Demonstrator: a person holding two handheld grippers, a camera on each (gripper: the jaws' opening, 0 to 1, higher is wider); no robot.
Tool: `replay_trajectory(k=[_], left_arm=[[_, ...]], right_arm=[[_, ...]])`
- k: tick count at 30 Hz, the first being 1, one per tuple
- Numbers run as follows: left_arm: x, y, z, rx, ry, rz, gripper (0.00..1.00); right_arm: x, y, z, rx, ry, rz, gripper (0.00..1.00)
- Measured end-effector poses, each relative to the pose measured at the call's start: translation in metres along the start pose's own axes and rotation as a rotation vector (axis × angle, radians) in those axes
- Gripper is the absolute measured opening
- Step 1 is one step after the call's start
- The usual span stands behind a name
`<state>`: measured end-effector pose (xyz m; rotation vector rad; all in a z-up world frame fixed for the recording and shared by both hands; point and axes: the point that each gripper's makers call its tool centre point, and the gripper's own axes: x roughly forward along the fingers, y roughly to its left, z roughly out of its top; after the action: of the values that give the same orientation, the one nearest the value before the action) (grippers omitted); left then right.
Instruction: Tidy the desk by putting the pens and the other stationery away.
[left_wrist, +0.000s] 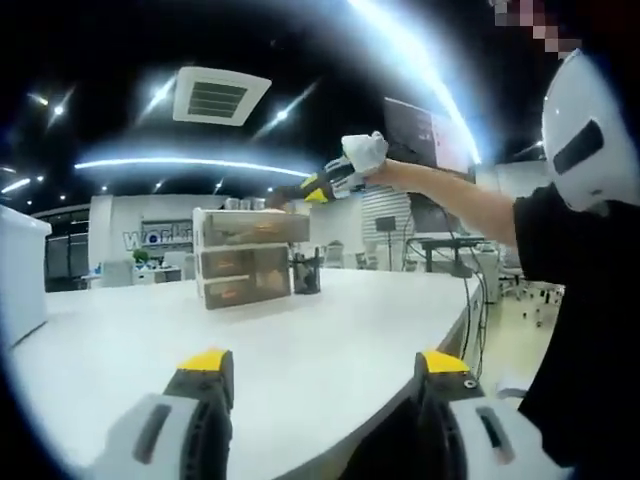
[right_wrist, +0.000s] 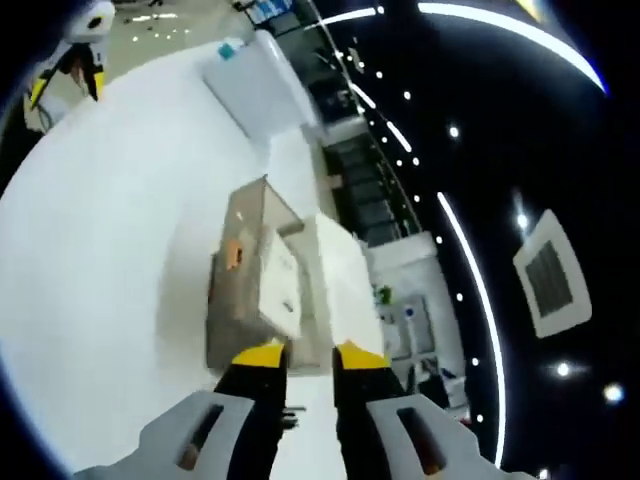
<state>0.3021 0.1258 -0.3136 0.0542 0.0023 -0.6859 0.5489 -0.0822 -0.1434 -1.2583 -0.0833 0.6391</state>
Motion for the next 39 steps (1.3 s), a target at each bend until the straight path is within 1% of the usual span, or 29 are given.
replay_trajectory(k=[1,3,4,6,7,10,11,13,14,19,22,26,27,29,31,34,35,37,39], left_arm=[[0.0,-0.001,0.002,-0.008,-0.006,-0.005,0.73],[0.001,-0.002,0.005,-0.016,-0.015,-0.012,0.73],[0.001,-0.002,0.006,-0.015,-0.016,-0.013,0.73],[0.002,-0.002,0.009,-0.018,-0.021,-0.019,0.73],[0.002,-0.002,0.01,-0.02,-0.023,-0.022,0.73],[0.003,-0.001,0.013,-0.025,-0.028,-0.029,0.74],[0.004,0.0,0.015,-0.023,-0.03,-0.029,0.74],[0.004,0.002,0.017,-0.019,-0.031,-0.027,0.74],[0.005,0.003,0.018,-0.016,-0.032,-0.027,0.74],[0.006,0.009,0.021,-0.002,-0.033,-0.02,0.75],[0.006,0.014,0.022,-0.003,-0.03,-0.011,0.76],[0.005,0.02,0.024,-0.006,-0.026,-0.004,0.77],[0.005,0.021,0.025,-0.005,-0.03,-0.002,0.77],[0.003,0.025,0.03,0.002,-0.054,0.009,0.77],[0.002,0.03,0.032,-0.002,-0.054,0.015,0.78],[0.0,0.037,0.03,0.003,-0.036,0.03,0.79],[0.0,0.038,0.03,0.005,-0.031,0.033,0.79],[-0.001,0.042,0.027,0.004,-0.018,0.039,0.81],[-0.001,0.045,0.024,0.004,-0.006,0.046,0.82]], right_arm=[[-0.007,0.005,-0.003,0.05,-0.011,-0.019,0.17],[-0.021,0.018,-0.003,0.13,-0.044,-0.017,0.17],[-0.026,0.021,-0.002,0.159,-0.058,-0.021,0.18],[-0.029,0.023,-0.003,0.179,-0.066,-0.025,0.2],[-0.036,0.027,-0.003,0.226,-0.085,-0.035,0.22],[-0.067,0.046,-0.004,0.421,-0.164,-0.072,0.29],[-0.076,0.053,-0.005,0.471,-0.182,-0.081,0.32],[-0.089,0.066,-0.006,0.533,-0.206,-0.091,0.37],[-0.097,0.075,-0.007,0.564,-0.217,-0.102,0.38],[-0.124,0.1,-0.008,0.708,-0.277,-0.166,0.4],[-0.135,0.115,-0.011,0.763,-0.281,-0.182,0.43],[-0.148,0.139,-0.013,0.883,-0.308,-0.214,0.44],[-0.15,0.143,-0.015,0.911,-0.312,-0.229,0.45],[-0.152,0.155,-0.016,0.966,-0.315,-0.234,0.46],[-0.152,0.166,-0.017,0.99,-0.305,-0.234,0.48],[-0.152,0.177,-0.015,0.999,-0.292,-0.245,0.48],[-0.152,0.178,-0.014,0.972,-0.281,-0.258,0.47],[-0.151,0.178,-0.01,0.864,-0.238,-0.286,0.46],[-0.149,0.175,0.0,0.737,-0.201,-0.302,0.46]])
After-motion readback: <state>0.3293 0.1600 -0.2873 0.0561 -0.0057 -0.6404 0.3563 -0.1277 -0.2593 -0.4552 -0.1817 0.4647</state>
